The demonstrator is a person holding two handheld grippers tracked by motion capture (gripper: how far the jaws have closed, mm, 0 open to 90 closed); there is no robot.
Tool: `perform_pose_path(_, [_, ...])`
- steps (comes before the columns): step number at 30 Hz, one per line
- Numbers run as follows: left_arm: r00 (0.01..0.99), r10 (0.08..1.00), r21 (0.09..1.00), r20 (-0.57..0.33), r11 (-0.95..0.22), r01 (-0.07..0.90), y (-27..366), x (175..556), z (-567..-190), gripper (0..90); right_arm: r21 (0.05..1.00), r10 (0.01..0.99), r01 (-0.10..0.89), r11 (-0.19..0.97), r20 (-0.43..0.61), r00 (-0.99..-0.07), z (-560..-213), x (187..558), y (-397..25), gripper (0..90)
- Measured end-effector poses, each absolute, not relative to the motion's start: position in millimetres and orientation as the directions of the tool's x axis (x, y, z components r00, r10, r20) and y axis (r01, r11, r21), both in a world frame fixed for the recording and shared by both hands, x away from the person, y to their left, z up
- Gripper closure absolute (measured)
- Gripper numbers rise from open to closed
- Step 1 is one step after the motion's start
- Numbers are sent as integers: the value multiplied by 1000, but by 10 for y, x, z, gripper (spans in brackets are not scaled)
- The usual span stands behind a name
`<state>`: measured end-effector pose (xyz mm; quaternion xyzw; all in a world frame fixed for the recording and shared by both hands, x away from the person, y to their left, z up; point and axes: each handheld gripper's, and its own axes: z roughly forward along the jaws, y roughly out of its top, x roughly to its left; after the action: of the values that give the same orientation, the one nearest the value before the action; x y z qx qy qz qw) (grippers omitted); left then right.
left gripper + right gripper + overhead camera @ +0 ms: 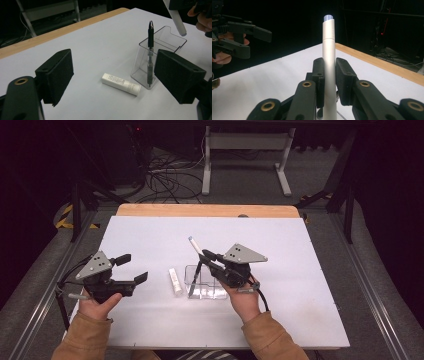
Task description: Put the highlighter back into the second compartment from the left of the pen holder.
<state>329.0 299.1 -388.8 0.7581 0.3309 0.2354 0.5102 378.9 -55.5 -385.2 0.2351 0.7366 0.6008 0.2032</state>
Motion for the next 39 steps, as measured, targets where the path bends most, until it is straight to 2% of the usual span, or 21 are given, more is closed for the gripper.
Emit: perform_pose_path(39, [669,742,930,36,-271,250,3003,3294,-3884,166,970,564,138,201,1,-826,-4102,3826,-428,782])
